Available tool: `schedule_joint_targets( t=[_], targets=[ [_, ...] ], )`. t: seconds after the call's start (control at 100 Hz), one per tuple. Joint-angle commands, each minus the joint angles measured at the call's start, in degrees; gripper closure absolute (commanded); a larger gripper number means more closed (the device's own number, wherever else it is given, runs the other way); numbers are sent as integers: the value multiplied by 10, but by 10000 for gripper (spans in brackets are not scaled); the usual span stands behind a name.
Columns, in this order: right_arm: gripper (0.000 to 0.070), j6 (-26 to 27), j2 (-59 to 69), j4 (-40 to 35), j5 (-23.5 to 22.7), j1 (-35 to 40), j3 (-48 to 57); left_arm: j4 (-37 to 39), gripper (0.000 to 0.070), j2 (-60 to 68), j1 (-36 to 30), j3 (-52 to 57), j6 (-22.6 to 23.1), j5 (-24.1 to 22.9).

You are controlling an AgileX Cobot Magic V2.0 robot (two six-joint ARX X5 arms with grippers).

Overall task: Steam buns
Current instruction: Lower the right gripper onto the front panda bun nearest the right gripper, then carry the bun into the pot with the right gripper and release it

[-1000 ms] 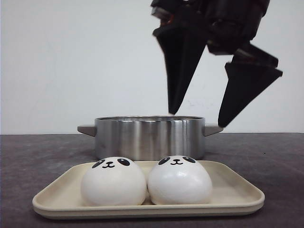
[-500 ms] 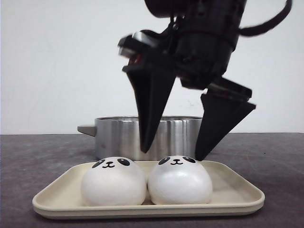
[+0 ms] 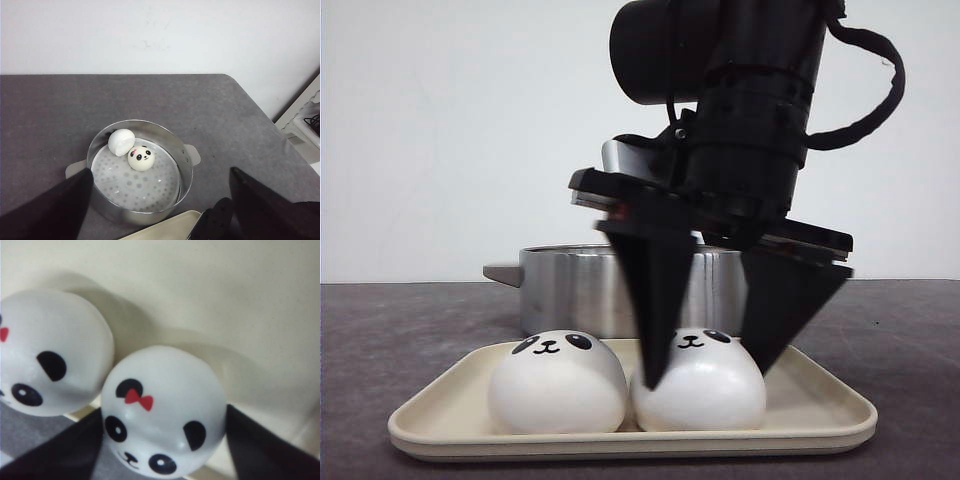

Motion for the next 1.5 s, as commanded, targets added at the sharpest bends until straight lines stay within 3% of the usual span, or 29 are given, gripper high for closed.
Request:
schedule_joint_targets(
  t=[0.0,0.33,0.56,0.99,1.49],
  targets=[
    [683,-7,14,7,6,8,10,6,184,5,-4,9,6,-3],
    [684,-37,-91,-28,34,19,93,4,184,5,-4,9,6,-3],
    [688,-104,-113,-6,116,-10,243,7,184,5,-4,9,6,-3],
    [689,-150,37,32,90,-128,292,8,184,6,-4,9,8,-4],
    [672,-164,158,72,87,-167,292,2,184,6,-4,9,8,-5]
  ],
)
